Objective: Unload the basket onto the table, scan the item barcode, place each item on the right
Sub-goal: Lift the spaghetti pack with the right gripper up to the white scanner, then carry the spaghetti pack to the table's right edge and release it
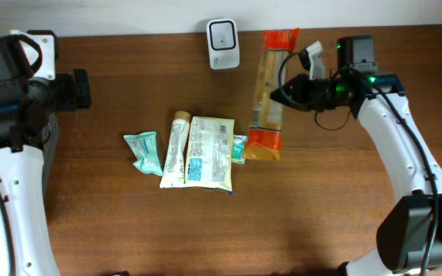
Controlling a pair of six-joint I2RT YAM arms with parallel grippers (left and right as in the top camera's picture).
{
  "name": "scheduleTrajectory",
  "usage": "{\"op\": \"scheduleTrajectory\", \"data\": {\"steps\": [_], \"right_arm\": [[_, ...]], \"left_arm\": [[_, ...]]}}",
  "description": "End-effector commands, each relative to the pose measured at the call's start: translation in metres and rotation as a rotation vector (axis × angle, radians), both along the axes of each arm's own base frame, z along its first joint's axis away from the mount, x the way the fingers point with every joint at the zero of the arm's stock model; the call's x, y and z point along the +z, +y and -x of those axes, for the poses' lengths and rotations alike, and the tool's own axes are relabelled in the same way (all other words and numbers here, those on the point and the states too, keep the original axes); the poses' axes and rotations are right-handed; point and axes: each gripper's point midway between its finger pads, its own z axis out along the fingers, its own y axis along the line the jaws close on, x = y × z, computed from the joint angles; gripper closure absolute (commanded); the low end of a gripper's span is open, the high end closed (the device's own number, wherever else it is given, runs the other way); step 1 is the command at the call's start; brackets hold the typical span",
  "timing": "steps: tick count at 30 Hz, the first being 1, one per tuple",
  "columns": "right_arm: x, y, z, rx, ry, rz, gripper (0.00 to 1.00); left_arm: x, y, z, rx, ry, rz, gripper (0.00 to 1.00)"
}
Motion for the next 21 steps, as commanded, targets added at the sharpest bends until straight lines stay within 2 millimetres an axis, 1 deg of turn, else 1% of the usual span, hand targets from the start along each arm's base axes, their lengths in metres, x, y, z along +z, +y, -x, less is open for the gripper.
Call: {"op": "scheduleTrajectory", "data": {"steps": [1, 2, 4, 6, 8, 9, 10, 12, 15, 17, 19, 20, 21], "right_arm": [[-0.015, -0.035, -0.023, -0.077, -0.191, 0.504, 0.96], [-0.016, -0.037, -0.029, -0.082, -0.243, 0.625, 0.96], [-0.009, -0.028, -0.037, -0.051, -0.352, 0.762, 0.96], [0.011, 0.001, -0.05, 0.079, -0.577, 0.911, 0.96], [0.03, 0.026, -0.059, 0.162, -0.751, 0.998, 0.96], [0.041, 0.038, -0.065, 0.175, -0.831, 1.004, 0.96], [0.049, 0.045, -0.071, 0.164, -0.884, 0.999, 0.96], [0.062, 0.052, -0.083, 0.121, -0.954, 0.982, 0.96], [0.09, 0.066, -0.11, 0.082, -1.131, 1.001, 0.96], [0.092, 0.077, -0.131, 0.102, -1.201, 1.045, 0.96], [0.091, 0.085, -0.149, 0.121, -1.258, 1.094, 0.96], [0.091, 0.089, -0.163, 0.1, -1.302, 1.119, 0.96], [0.091, 0.094, -0.169, 0.096, -1.331, 1.128, 0.96]], "left_arm": [[0.005, -0.001, 0.001, -0.013, -0.012, -0.007, 0.01], [0.004, -0.001, 0.001, -0.014, -0.011, -0.007, 0.01], [0.005, -0.001, 0.001, -0.013, -0.012, -0.007, 0.01], [0.005, -0.001, 0.001, -0.014, -0.012, -0.008, 0.01], [0.005, -0.001, 0.001, -0.013, -0.012, -0.007, 0.01], [0.004, -0.001, 0.001, -0.013, -0.011, -0.007, 0.01], [0.005, -0.001, 0.001, -0.013, -0.012, -0.007, 0.01], [0.004, -0.001, 0.001, -0.013, -0.011, -0.007, 0.01], [0.004, -0.001, 0.001, -0.014, -0.011, -0.007, 0.01], [0.005, -0.001, 0.001, -0.013, -0.012, -0.007, 0.01], [0.004, -0.001, 0.001, -0.013, -0.011, -0.007, 0.01], [0.005, -0.001, 0.001, -0.013, -0.012, -0.007, 0.01], [0.005, -0.001, 0.001, -0.013, -0.012, -0.007, 0.01]]}}
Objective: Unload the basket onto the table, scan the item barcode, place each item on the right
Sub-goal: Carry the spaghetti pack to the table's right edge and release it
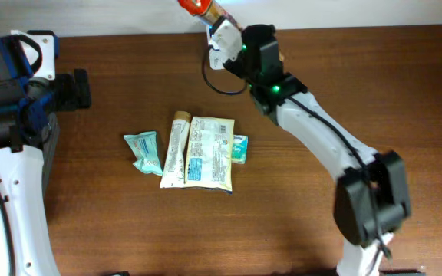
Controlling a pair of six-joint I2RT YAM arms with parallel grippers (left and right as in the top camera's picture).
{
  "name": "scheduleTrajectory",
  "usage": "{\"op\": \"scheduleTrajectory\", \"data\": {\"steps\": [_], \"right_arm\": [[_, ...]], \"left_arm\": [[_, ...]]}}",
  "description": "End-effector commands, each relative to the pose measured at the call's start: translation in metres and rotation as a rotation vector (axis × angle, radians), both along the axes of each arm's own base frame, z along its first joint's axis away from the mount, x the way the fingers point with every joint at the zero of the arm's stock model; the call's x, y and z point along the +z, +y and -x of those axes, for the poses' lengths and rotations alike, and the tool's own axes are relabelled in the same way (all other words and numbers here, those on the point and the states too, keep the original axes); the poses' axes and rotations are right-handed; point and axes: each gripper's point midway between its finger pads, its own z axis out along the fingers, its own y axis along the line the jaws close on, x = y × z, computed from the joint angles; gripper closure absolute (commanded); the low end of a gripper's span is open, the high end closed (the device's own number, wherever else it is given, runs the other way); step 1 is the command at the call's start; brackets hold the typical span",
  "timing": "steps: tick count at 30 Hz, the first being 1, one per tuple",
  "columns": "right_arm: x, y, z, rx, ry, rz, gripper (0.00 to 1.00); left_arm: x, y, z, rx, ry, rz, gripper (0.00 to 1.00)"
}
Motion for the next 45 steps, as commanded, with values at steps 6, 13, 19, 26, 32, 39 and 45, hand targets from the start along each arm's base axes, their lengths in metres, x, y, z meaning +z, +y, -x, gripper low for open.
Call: {"op": "scheduleTrajectory", "data": {"steps": [6, 13, 19, 26, 32, 39, 45], "right_arm": [[0.024, 0.065, -0.046, 0.108, -0.443, 0.284, 0.96], [-0.001, 0.082, -0.063, 0.145, -0.478, 0.398, 0.96], [-0.002, 0.068, -0.07, 0.134, -0.485, 0.473, 0.96], [-0.015, 0.061, -0.076, 0.15, -0.443, 0.415, 0.96], [0.028, 0.056, -0.063, 0.107, -0.416, 0.321, 0.96], [0.091, 0.0, 0.019, -0.092, -0.015, -0.035, 0.96], [0.07, -0.117, 0.123, -0.433, 0.538, -0.479, 0.96]], "left_arm": [[0.004, -0.001, 0.001, -0.013, -0.01, -0.007, 0.01], [0.004, -0.001, 0.001, -0.013, -0.01, -0.007, 0.01], [0.004, -0.001, 0.001, -0.013, -0.011, -0.007, 0.01], [0.004, -0.001, 0.001, -0.013, -0.01, -0.007, 0.01], [0.004, -0.001, 0.001, -0.013, -0.01, -0.007, 0.01], [0.004, -0.001, 0.001, -0.013, -0.011, -0.007, 0.01], [0.004, -0.001, 0.001, -0.013, -0.01, -0.007, 0.01]]}}
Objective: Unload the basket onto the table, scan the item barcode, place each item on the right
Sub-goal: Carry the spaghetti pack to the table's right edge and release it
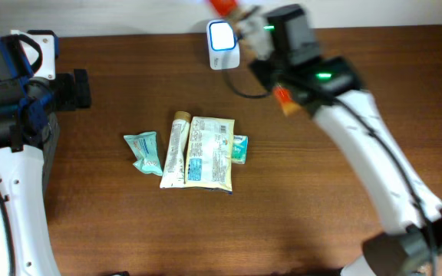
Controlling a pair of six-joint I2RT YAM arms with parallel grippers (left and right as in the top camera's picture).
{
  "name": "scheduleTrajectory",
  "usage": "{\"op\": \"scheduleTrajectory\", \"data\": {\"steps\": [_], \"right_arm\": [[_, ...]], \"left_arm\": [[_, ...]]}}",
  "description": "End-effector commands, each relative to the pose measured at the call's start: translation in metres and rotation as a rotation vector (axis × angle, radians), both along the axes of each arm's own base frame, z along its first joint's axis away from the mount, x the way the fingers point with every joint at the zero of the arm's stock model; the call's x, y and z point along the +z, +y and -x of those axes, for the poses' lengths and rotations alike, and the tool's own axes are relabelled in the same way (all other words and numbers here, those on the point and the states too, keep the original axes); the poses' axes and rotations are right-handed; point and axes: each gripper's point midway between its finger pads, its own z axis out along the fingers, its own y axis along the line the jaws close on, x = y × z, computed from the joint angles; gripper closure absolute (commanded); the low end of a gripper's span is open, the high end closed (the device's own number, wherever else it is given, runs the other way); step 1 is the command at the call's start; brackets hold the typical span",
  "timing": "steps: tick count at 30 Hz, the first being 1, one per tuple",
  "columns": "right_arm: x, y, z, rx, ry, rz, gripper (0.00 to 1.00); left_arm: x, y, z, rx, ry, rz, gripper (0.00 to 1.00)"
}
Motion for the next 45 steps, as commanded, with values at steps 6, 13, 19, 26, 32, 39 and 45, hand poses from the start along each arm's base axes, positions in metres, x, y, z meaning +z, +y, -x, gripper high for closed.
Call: {"op": "scheduleTrajectory", "data": {"steps": [6, 13, 19, 26, 32, 39, 45], "right_arm": [[-0.058, -0.149, 0.049, -0.515, 0.38, -0.139, 0.96], [-0.169, -0.205, 0.021, -0.551, 0.554, -0.066, 0.96], [-0.181, -0.234, 0.026, -0.638, 0.608, -0.117, 0.33], [-0.127, -0.118, 0.021, -0.255, 0.705, -0.618, 0.23], [-0.176, -0.029, 0.048, -0.25, 0.881, -0.619, 0.46], [-0.254, 0.033, 0.084, -0.366, 0.96, -0.599, 0.62], [-0.279, 0.054, 0.099, -0.407, 0.959, -0.601, 0.72]], "left_arm": [[0.004, -0.001, 0.001, -0.013, -0.01, -0.007, 0.01], [0.004, -0.001, 0.001, -0.013, -0.01, -0.007, 0.01], [0.004, -0.001, 0.001, -0.013, -0.01, -0.007, 0.01], [0.004, -0.001, 0.001, -0.013, -0.01, -0.007, 0.01], [0.004, -0.001, 0.001, -0.013, -0.01, -0.006, 0.01], [0.004, -0.001, 0.001, -0.013, -0.01, -0.007, 0.01], [0.004, -0.001, 0.001, -0.013, -0.01, -0.007, 0.01]]}}
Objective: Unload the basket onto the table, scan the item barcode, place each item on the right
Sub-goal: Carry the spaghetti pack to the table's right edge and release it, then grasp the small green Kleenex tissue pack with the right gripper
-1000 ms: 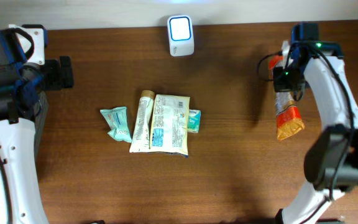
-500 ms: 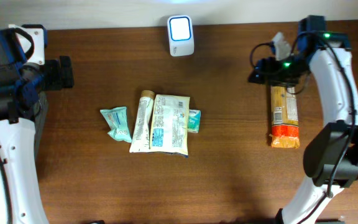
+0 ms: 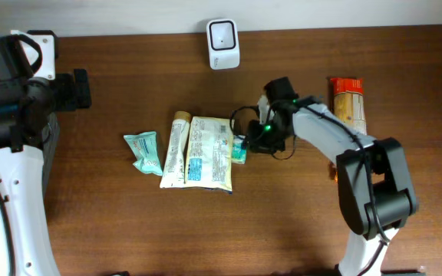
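The white barcode scanner (image 3: 223,44) stands at the table's far edge, centre. A long clear packet with orange ends (image 3: 348,100) lies flat at the right, with no gripper on it. My right gripper (image 3: 250,143) is low at the right edge of the item pile, its tips at a small teal packet (image 3: 240,149); its jaws are too dark to read. My left gripper (image 3: 76,88) hangs at the far left, away from everything, its state unclear.
The pile in the middle holds a teal pouch (image 3: 144,152), a beige tube (image 3: 176,149) and a white printed packet (image 3: 210,152) side by side. The right arm's cable loops just above the small teal packet.
The right gripper was up by the scanner holding the orange-ended packet. That packet now lies on the table at the right, and the gripper is down at the small teal packet in the pile.
The right gripper first gripped the long orange-ended packet lying right of the scanner. Then it held the packet up at the scanner, still there a moment later with the scanner's face lit. Now the packet lies released at the right. The left arm stayed put.
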Controlling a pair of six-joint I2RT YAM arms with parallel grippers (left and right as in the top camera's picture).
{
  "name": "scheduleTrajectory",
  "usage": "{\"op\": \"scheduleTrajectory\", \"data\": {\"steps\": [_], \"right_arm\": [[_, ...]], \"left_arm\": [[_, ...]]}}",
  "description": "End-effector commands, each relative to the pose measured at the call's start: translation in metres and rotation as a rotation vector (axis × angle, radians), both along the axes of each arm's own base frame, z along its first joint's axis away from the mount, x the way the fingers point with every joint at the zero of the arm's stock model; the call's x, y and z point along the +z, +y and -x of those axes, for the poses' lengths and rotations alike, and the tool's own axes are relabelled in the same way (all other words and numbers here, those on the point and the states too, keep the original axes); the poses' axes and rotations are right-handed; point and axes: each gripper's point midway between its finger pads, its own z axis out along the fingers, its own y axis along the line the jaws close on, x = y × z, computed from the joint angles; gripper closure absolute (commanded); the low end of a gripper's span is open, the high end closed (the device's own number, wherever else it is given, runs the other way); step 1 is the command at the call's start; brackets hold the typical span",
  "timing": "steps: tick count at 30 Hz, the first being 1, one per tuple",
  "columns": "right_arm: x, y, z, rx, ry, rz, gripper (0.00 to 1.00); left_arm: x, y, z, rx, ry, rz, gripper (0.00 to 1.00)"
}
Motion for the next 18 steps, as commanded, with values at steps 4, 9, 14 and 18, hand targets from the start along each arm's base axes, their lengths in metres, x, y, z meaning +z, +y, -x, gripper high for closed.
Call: {"op": "scheduleTrajectory", "data": {"steps": [4, 9, 14, 18], "right_arm": [[-0.0145, 0.004, 0.0124, -0.052, 0.025, 0.036, 0.73], [-0.0174, -0.0015, 0.008, -0.072, 0.008, 0.073, 0.73], [-0.0182, 0.0007, 0.0095, -0.086, 0.019, 0.072, 0.73], [-0.0173, 0.008, 0.0086, -0.07, -0.001, 0.065, 0.87]], "left_arm": [[0.0045, -0.0012, 0.001, -0.013, -0.011, -0.007, 0.01], [0.0044, -0.0012, 0.0011, -0.013, -0.011, -0.007, 0.01], [0.0044, -0.0012, 0.0011, -0.013, -0.011, -0.007, 0.01], [0.0044, -0.0012, 0.0011, -0.013, -0.011, -0.007, 0.01]]}}
